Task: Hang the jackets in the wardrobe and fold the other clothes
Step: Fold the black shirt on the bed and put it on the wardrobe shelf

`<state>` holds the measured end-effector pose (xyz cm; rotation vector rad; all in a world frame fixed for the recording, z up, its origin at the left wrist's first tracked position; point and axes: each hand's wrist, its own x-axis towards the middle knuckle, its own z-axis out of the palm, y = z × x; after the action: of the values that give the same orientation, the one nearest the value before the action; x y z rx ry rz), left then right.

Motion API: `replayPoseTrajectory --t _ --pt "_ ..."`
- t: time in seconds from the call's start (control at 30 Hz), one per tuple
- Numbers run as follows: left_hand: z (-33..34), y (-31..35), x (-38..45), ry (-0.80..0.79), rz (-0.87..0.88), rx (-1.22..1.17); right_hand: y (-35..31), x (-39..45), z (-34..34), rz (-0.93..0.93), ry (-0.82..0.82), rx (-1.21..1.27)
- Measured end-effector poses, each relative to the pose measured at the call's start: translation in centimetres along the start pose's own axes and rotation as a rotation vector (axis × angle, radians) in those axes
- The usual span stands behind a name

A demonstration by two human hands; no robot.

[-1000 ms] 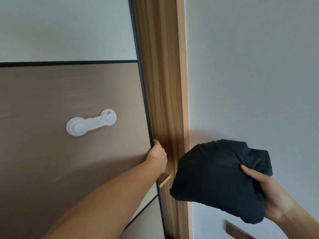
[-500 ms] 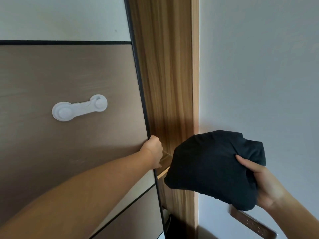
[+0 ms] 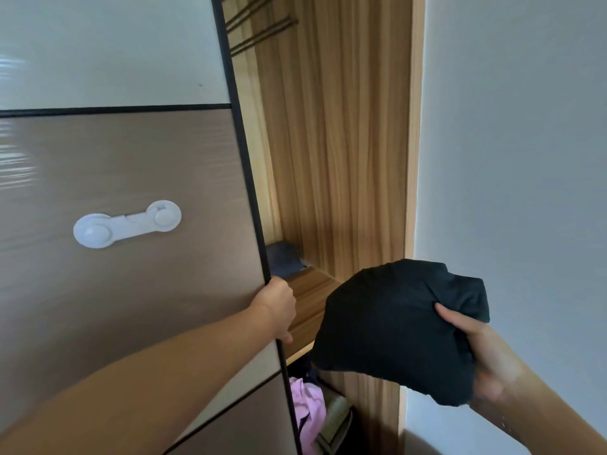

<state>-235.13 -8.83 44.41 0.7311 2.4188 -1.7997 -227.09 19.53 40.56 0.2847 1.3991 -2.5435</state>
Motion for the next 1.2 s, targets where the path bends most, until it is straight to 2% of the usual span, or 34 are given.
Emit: replayPoseTrajectory --t 0.13,0.4,0.6,0.93,1.07,1.13,1.2 --pt "3.1 0.2 -3.8 0.016 0.015 -0.040 2.7 -1.6 2.7 -0.003 -0.048 0.001" --pt "7.6 0.8 -10.9 0.008 0.083 0.027 7.5 -4.4 7.7 0.025 -0.077 -0.061" --pt "10.2 1.4 -15.1 -0.005 0.042 -0.033 9.6 -5.7 10.2 0.025 -0.093 -0.056" --pt "14.1 1.5 -22.8 -0.113 0.054 -0.123 12.3 -6.4 13.8 0.046 -0.144 -0.087" --pt "15.6 1.6 -26.1 -0.085 0.072 -0.132 13.4 -6.8 15.9 0.061 -0.178 -0.093" --pt "16.2 1.8 -27.2 -0.095 0.043 -0.169 13.8 -7.1 16.8 0.072 -0.185 -0.104" --pt "16.6 1.9 -27.8 -0.066 -0.069 -0.349 13.9 -7.3 17.5 0.078 -0.187 -0.115"
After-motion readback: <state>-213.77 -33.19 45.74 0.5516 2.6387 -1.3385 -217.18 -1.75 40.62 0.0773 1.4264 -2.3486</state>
